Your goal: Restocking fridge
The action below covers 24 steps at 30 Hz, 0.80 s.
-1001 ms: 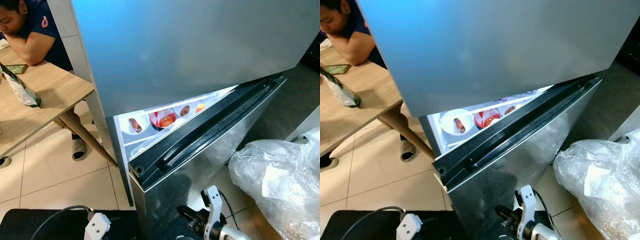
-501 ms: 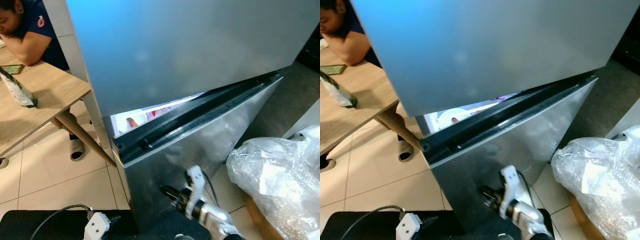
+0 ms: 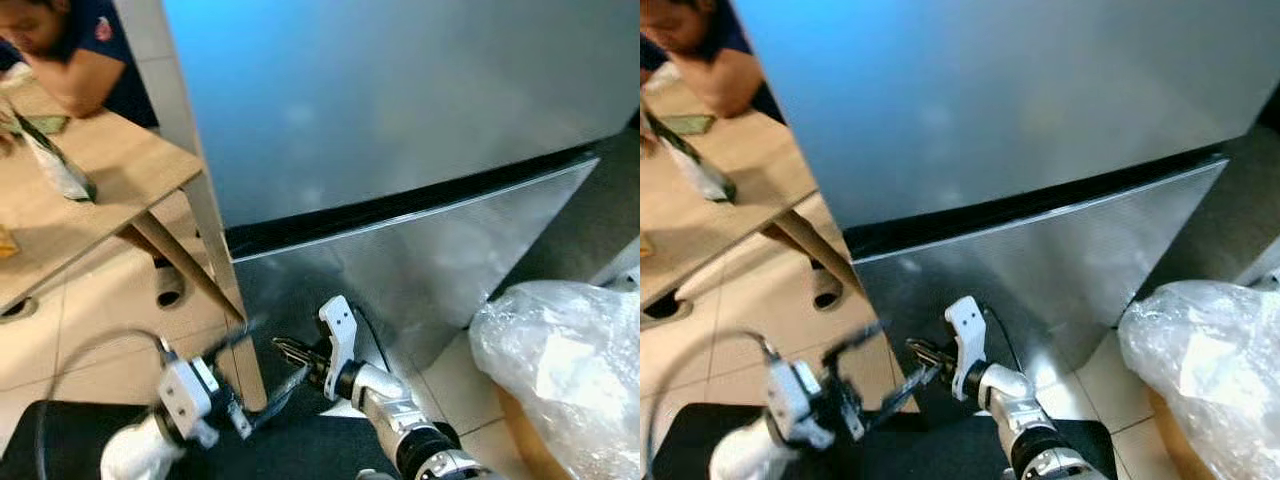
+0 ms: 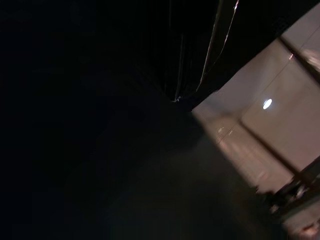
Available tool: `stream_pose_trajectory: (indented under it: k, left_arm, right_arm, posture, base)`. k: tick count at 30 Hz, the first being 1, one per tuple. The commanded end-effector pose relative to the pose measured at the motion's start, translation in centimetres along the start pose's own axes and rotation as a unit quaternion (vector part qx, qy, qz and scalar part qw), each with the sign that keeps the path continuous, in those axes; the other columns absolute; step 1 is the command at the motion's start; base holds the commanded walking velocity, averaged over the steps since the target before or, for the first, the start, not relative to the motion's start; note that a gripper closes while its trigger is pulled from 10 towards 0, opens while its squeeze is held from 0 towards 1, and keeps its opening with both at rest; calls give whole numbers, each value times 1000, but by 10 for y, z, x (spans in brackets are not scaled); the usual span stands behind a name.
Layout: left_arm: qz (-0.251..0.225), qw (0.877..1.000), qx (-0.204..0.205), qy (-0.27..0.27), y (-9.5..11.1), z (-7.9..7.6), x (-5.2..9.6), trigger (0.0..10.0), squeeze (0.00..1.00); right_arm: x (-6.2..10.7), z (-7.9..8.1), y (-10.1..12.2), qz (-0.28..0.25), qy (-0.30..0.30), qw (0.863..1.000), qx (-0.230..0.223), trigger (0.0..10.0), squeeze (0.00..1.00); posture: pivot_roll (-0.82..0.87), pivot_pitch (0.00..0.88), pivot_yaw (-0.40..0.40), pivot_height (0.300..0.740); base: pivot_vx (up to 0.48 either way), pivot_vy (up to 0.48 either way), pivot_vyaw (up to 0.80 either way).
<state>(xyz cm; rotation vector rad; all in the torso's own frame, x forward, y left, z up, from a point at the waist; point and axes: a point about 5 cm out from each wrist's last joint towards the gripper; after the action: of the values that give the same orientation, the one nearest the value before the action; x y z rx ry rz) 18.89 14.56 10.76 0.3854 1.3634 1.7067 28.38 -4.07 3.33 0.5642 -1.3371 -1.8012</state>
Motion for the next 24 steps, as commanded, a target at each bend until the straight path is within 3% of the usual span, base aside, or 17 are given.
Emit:
stream_pose_trajectory:
  k: [1, 4, 7, 8, 9, 12, 15, 16, 18, 19, 20, 21, 22, 24]
  left_arm:
    - [35, 999, 19, -8, -9, -5, 11, 10000, 0]
    - [59, 998, 24, -1, -22, -10, 21, 10000, 0]
    - [106, 993, 54, 25, -23, -11, 31, 10000, 0]
    - [106, 993, 54, 25, -23, -11, 31, 10000, 0]
    - [134, 988, 68, 45, -28, -11, 38, 10000, 0]
    - [173, 977, 69, 100, -42, -5, 49, 10000, 0]
    - [184, 973, 73, 119, -48, -3, 53, 10000, 0]
    - [266, 937, 81, 210, -79, 3, 79, 10000, 0]
    - [266, 937, 81, 210, -79, 3, 79, 10000, 0]
    - [364, 878, 102, 293, -106, -3, 110, 10000, 0]
    - [364, 878, 102, 293, -106, -3, 110, 10000, 0]
    - [389, 859, 114, 312, -113, -7, 117, 10000, 0]
    - [406, 849, 121, 317, -116, -11, 120, 10000, 0]
    - [422, 846, 130, 299, -120, -21, 119, 10000, 0]
  right_arm:
    - [-18, 15, 9, -22, 24, 999, -8, 10000, 0]
    - [7, 2, -18, 28, -7, 999, -13, 10000, 0]
    - [52, -15, -57, 102, -75, 992, -21, 10000, 0]
    - [52, -15, -57, 102, -75, 992, -21, 10000, 0]
    - [76, -27, -71, 131, -141, 981, -23, 10000, 0]
    - [102, -43, -78, 144, -232, 962, -22, 10000, 0]
    - [109, -48, -79, 146, -257, 955, -23, 10000, 0]
    - [142, -62, -86, 157, -361, 918, -35, 10000, 0]
    - [142, -62, -86, 157, -361, 918, -35, 10000, 0]
    - [173, -70, -95, 167, -448, 877, -52, 10000, 0]
    - [173, -70, -95, 167, -448, 877, -52, 10000, 0]
    - [180, -70, -98, 169, -466, 866, -59, 10000, 0]
    - [183, -70, -100, 174, -479, 858, -63, 10000, 0]
    - [185, -68, -104, 181, -486, 852, -68, 10000, 0]
  posture:
    - [-115, 119, -7, 701]
    - [-114, 112, -9, 701]
    - [-118, 112, -8, 701]
    - [-118, 112, -8, 701]
    - [-120, 113, -8, 701]
    - [-121, 114, -8, 701]
    - [-121, 114, -8, 701]
    - [-124, 113, -7, 701]
    - [-124, 113, -7, 701]
    - [-128, 113, -4, 701]
    - [-128, 113, -4, 701]
    - [-128, 113, -4, 701]
    - [-131, 111, -3, 701]
    - [-134, 109, -5, 701]
  base:
    - [0, 0, 0]
    - [0, 0, 0]
    - [0, 0, 0]
    - [0, 0, 0]
    - [0, 0, 0]
    - [0, 0, 0]
    - [0, 0, 0]
    - [0, 0, 0]
    - [0, 0, 0]
    - [0, 0, 0]
    - [0, 0, 0]
    - [0, 0, 0]
    - [0, 0, 0]
    - [0, 0, 0]
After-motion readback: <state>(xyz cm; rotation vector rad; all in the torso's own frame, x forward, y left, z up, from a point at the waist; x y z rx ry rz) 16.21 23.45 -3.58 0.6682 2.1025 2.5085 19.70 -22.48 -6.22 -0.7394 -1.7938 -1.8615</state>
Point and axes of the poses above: a point about 5 cm out from each wrist's last joint towards the gripper, its own x axis pointing back from the gripper into the wrist, its own y axis along the axis of the wrist's last joint, z = x × y, and after that the axes turned 5 degrees about -x, right-handed
